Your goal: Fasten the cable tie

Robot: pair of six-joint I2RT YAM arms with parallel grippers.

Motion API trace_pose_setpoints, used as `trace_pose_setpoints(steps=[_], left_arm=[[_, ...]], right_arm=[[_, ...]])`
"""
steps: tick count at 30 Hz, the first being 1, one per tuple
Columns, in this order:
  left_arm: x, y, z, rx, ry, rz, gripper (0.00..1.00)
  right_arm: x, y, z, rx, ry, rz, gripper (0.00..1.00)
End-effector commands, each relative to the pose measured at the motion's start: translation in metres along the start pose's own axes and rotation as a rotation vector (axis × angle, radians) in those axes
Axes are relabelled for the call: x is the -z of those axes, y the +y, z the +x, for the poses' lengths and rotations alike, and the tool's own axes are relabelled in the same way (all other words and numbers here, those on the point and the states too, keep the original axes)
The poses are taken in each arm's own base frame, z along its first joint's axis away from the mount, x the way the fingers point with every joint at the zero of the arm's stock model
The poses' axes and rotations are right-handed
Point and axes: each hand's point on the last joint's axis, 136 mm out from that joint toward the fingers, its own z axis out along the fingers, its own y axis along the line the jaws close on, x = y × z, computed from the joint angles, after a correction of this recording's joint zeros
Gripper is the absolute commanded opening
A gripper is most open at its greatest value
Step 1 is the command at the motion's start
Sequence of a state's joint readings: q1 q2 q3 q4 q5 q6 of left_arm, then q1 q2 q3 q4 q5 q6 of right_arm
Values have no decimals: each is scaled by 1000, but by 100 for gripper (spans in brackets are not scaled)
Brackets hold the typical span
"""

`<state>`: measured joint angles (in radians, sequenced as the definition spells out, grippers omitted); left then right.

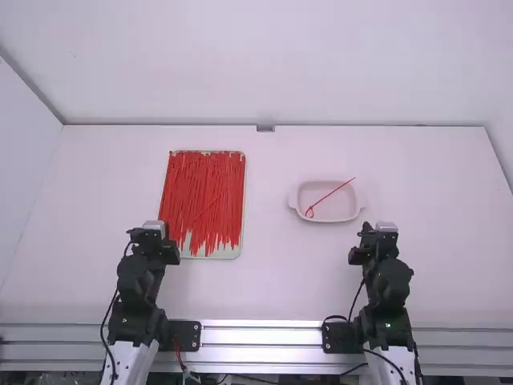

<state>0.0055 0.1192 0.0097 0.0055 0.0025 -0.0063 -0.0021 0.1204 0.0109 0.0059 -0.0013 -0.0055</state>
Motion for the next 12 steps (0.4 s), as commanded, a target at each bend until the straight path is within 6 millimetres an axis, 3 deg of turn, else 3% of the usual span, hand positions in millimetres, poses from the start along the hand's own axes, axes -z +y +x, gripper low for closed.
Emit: trace_pose_setpoints(steps=[1, 12], left_arm=[[1, -1, -2, -7, -20, 3, 0], [7, -1, -20, -7, -104, 3, 0]], right_arm=[[1, 0, -1, -5, -19, -1, 0], [7, 0, -20, -3, -104, 0, 0]])
